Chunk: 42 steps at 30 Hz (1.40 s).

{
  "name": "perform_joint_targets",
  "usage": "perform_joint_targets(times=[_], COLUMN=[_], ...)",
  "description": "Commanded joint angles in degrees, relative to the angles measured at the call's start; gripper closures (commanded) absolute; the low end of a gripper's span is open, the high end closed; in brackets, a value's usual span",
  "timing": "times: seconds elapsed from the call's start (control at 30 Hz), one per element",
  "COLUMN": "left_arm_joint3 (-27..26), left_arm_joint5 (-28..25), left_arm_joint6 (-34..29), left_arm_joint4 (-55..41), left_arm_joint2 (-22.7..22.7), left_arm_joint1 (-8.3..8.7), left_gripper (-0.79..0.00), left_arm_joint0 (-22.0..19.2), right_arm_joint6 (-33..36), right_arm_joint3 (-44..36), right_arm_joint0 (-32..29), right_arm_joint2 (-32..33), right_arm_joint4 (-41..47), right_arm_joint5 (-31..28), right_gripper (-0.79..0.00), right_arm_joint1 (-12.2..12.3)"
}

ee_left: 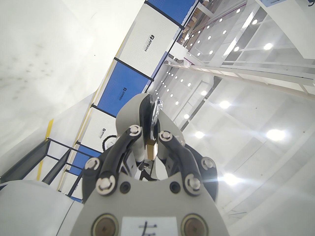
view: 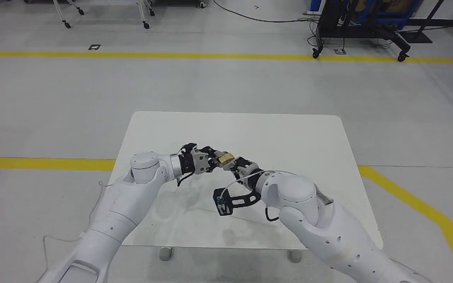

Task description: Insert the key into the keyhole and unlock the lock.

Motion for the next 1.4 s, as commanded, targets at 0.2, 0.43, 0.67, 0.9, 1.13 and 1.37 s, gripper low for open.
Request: perform_joint_targets(times=[0.2, 0.43, 0.67, 0.9, 1.13, 1.37], left_arm_joint3=[0.2, 0.5, 0.8, 0.9, 0.9, 0.9], left_arm_joint5=[0.2, 0.3, 0.3, 0.3, 0.4, 0.1], left_arm_joint6=[-1.4, -2.4, -3.4, -3.8, -4.0, -4.3], left_arm_joint4=[0.7, 0.8, 0.7, 0.8, 0.8, 0.5], left_arm_joint2=[0.0, 0.0, -0.2, -0.2, -0.3, -0.6], left_arm_joint1=[-0.01, -0.07, -0.10, -0.16, -0.21, -0.24], left_gripper=[0.000, 0.000, 0.000, 0.000, 0.000, 0.000], left_arm_joint0=[-0.2, -0.3, -0.4, -0.5, -0.5, -0.4], right_arm_joint6=[-0.7, -0.9, -3.5, -5.0, -5.5, -5.6], right_arm_joint3=[0.8, 1.1, 0.3, -1.3, -2.4, -2.8], right_arm_joint0=[-0.1, 0.1, -1.0, -3.0, -3.9, -4.8], right_arm_joint2=[1.3, 2.2, 4.4, 6.4, 7.2, 8.8], right_arm_joint4=[0.4, 1.7, 3.1, 2.1, 1.6, 4.3], right_arm_joint5=[0.0, 0.2, 0.9, 0.9, 0.8, 0.4], right_gripper=[0.000, 0.000, 0.000, -0.179, -0.308, -0.785], right_arm_joint1=[0.0, -0.3, 0.0, 0.6, 0.8, 0.9])
